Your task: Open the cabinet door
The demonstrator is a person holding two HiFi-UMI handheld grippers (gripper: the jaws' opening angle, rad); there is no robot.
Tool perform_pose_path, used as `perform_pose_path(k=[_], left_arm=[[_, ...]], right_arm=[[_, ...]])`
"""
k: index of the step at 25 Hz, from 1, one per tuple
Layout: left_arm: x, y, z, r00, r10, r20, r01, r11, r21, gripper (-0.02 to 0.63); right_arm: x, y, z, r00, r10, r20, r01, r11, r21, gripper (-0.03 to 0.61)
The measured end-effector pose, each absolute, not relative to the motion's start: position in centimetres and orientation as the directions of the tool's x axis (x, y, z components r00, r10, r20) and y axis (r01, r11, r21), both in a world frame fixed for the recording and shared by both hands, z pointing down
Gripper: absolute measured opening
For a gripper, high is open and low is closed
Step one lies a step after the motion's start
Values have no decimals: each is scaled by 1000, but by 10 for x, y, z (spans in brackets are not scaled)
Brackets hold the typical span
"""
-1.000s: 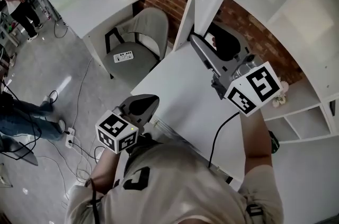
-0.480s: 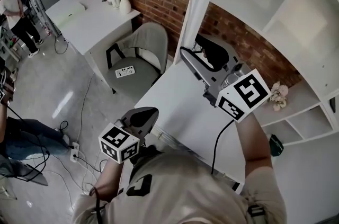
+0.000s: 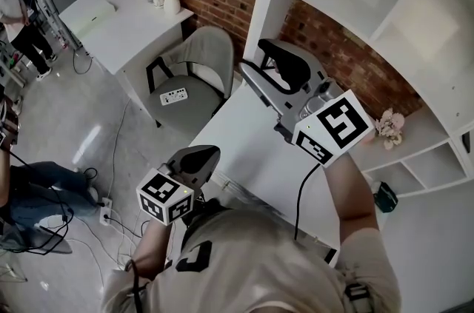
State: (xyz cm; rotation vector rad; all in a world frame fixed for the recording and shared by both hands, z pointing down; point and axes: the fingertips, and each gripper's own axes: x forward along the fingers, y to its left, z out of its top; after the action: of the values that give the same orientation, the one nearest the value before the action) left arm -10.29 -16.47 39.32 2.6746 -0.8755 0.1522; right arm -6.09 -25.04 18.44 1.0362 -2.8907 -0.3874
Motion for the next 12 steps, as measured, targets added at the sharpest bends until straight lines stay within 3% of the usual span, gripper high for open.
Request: perform_pose_path(k=[12], left_arm=[[-136, -172, 395, 796, -576, 189, -605, -743, 284, 17]], right_arm=[[-98, -263, 183, -758, -651, -42, -638, 727, 256, 189]])
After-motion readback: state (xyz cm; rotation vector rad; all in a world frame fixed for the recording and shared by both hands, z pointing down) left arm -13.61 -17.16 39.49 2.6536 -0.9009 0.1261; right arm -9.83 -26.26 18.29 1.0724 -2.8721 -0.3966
